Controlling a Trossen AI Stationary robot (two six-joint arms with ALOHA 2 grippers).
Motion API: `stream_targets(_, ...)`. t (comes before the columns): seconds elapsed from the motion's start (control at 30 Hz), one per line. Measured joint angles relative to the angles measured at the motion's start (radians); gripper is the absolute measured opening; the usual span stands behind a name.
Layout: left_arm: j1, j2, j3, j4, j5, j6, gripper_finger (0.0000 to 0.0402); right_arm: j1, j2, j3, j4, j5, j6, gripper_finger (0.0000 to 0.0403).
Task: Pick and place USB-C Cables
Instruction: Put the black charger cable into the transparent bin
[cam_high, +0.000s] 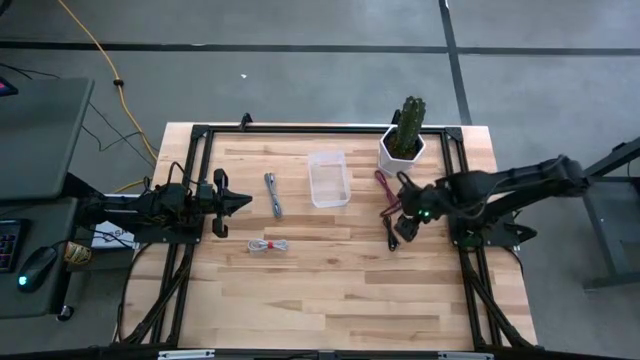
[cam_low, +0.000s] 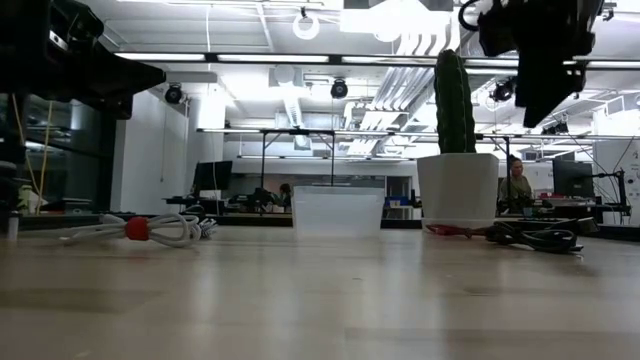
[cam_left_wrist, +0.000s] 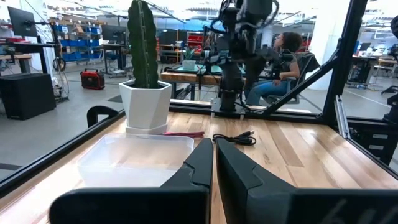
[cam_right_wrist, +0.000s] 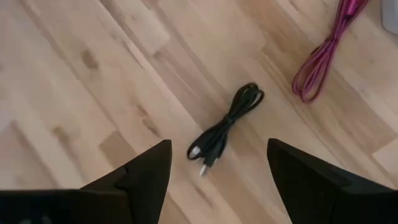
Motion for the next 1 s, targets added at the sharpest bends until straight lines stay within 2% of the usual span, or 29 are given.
stream_targets(0.27, 0.000, 0.000, 0.000, 0.000, 0.000, 0.000, 0.0003, 0.042, 0.125, -0.041, 0.043, 0.095, 0.223, 0.0256)
stream_targets(0.6, 0.000, 0.000, 0.000, 0.000, 0.000, 0.000, 0.0003, 0.057, 0.344, -0.042, 0.096, 0.162, 0.263, 0.0256)
stream_targets(1.0, 0.000, 0.000, 0.000, 0.000, 0.000, 0.000, 0.0003, 0.057, 0.568, -0.043, 0.153, 0.159, 0.246, 0.0256)
